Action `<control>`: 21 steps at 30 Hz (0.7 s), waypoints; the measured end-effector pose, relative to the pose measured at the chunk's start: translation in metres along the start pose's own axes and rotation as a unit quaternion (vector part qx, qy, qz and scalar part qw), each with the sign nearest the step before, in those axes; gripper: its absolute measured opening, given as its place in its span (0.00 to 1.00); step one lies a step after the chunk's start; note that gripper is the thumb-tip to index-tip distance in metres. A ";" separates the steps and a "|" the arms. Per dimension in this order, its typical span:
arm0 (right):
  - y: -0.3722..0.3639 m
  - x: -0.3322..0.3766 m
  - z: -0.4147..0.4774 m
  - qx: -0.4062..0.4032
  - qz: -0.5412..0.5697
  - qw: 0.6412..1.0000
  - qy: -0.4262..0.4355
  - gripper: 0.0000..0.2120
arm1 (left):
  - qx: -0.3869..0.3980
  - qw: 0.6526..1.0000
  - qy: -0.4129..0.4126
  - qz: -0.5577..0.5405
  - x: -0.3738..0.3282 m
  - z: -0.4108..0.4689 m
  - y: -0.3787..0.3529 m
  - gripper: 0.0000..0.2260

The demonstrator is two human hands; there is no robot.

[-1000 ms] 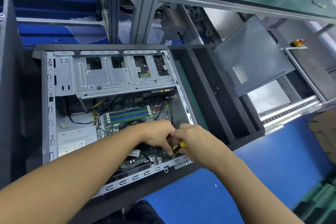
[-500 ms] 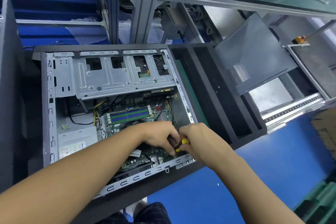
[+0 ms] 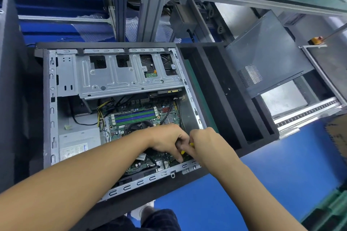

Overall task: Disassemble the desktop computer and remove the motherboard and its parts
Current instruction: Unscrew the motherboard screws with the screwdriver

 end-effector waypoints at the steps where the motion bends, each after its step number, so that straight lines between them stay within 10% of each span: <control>1: -0.001 0.004 0.000 0.003 -0.010 1.000 0.015 0.11 | 0.005 1.000 0.002 -0.001 0.001 0.000 -0.001 0.13; 13: 0.001 0.015 0.000 0.022 -0.044 0.982 0.184 0.11 | 0.019 1.000 0.011 -0.011 0.003 -0.001 0.001 0.15; 21: 0.003 0.001 0.004 -0.010 0.005 1.000 0.024 0.15 | -0.001 1.000 -0.009 0.010 -0.002 0.001 -0.003 0.18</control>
Point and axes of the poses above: each hand's wrist, its own z-axis towards the middle knuckle, its own y-axis out of the back of the hand, x = y × z, the point moved 8 cm from there along z, towards the middle knuckle, and after that the axes turned 13 degrees about -y, right-handed, at the moved point
